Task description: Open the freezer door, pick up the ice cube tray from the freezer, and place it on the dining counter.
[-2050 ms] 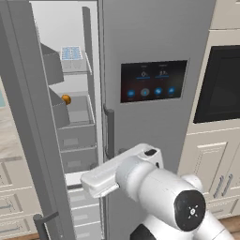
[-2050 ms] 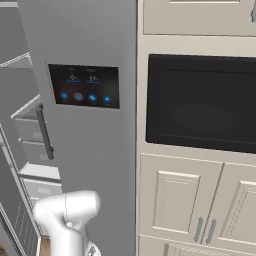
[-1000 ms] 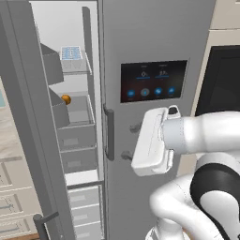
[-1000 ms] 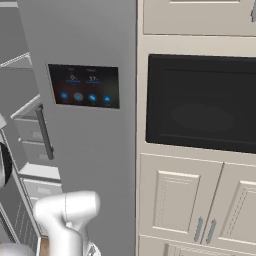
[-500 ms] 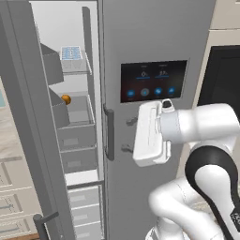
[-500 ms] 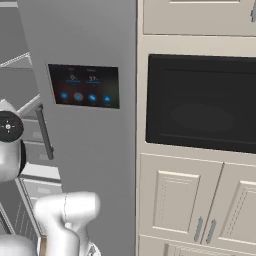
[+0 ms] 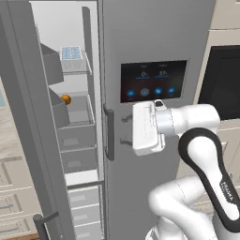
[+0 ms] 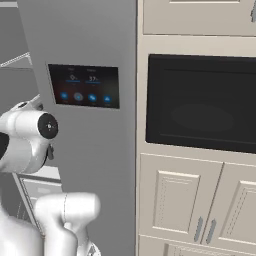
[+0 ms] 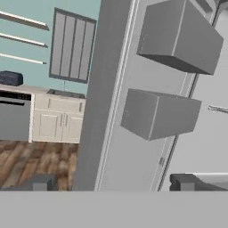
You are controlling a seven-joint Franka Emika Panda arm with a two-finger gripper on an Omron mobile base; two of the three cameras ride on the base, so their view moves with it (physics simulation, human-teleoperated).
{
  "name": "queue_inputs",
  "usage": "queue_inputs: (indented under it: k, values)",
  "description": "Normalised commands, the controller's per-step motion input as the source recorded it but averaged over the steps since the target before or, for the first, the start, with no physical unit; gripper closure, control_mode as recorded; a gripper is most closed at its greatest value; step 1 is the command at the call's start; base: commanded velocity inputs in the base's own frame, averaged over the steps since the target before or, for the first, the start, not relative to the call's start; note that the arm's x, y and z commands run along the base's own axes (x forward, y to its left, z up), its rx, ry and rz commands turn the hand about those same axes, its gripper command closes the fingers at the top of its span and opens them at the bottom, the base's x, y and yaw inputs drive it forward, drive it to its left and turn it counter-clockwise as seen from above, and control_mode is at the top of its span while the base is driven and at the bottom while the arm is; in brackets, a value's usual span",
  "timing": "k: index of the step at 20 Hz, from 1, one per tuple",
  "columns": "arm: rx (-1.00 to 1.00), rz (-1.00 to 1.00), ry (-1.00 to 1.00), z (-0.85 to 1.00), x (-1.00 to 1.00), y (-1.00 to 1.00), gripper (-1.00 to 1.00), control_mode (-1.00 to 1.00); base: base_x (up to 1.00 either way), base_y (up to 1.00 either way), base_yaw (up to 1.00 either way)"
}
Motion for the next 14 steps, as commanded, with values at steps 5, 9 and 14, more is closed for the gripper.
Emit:
queue_inputs:
  k: [5, 9, 14]
  values:
    - [0.13, 0.08, 0.00, 0.01, 0.34, 0.11, -1.00, -1.00, 0.00, 0.00, 0.00]
    - [0.09, 0.09, 0.01, 0.11, 0.48, 0.19, -1.00, -1.00, 0.00, 0.00, 0.00]
    - [0.04, 0.09, 0.02, 0.11, 0.44, 0.16, -1.00, -1.00, 0.00, 0.00, 0.00]
